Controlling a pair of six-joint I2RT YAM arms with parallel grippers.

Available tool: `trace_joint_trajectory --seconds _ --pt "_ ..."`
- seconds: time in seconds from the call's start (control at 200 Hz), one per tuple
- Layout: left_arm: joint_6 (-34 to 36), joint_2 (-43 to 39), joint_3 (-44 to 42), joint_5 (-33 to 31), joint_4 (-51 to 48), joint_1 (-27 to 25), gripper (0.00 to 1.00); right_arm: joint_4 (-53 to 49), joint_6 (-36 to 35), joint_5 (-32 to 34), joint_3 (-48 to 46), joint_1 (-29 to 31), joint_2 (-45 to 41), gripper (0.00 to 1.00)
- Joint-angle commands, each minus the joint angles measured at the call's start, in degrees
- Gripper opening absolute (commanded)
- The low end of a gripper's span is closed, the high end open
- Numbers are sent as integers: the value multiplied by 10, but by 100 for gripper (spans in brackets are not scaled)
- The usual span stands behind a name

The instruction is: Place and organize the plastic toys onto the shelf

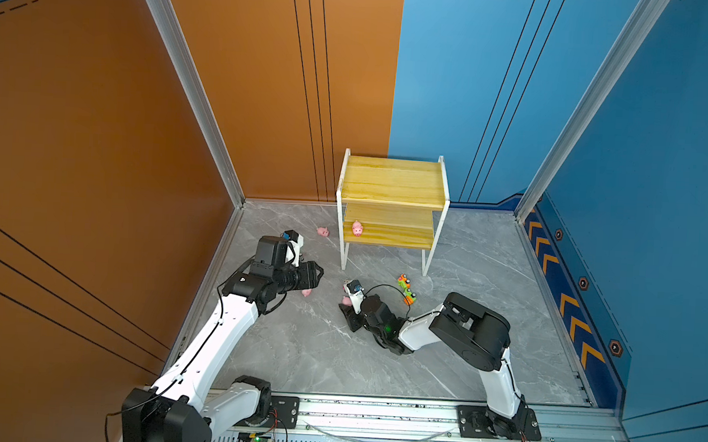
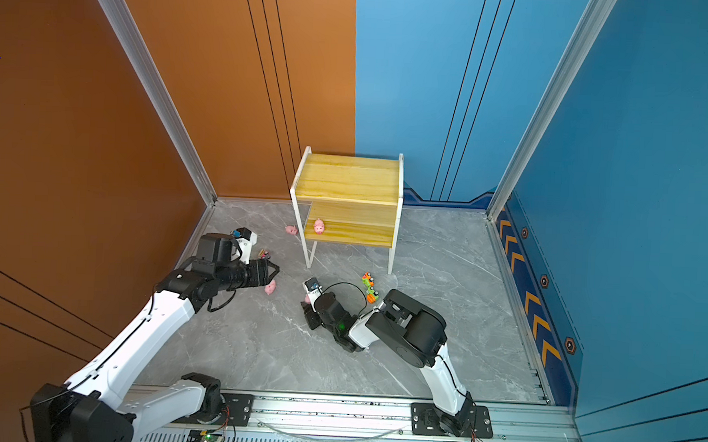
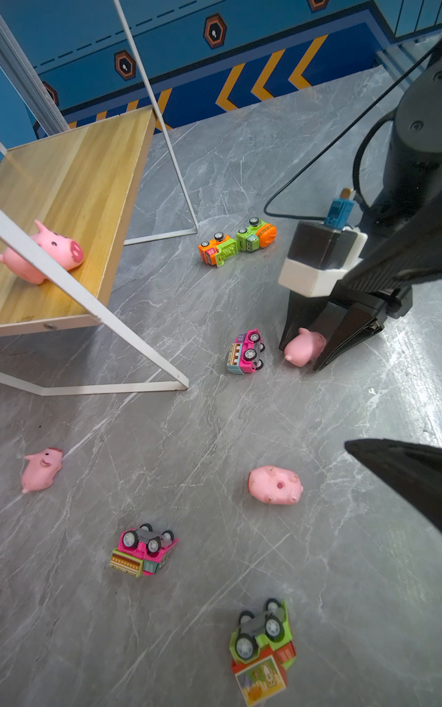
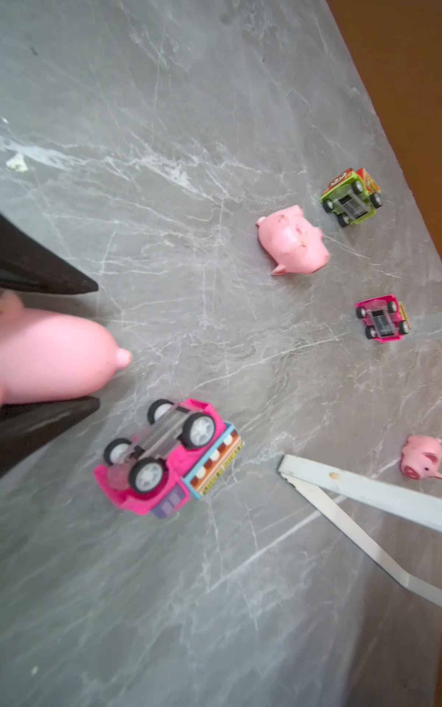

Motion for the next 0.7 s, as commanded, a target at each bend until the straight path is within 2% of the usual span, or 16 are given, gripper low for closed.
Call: trace_joint_trajectory --seconds 0.0,0.38,0.696 --pt "12 5 -6 7 5 6 63 -37 0 -13 13 -2 9 43" --pt "10 7 -5 10 4 9 63 -22 -13 -6 -2 7 -7 29" --pt "8 7 -5 9 4 16 63 -30 -13 18 -16 6 -112 24"
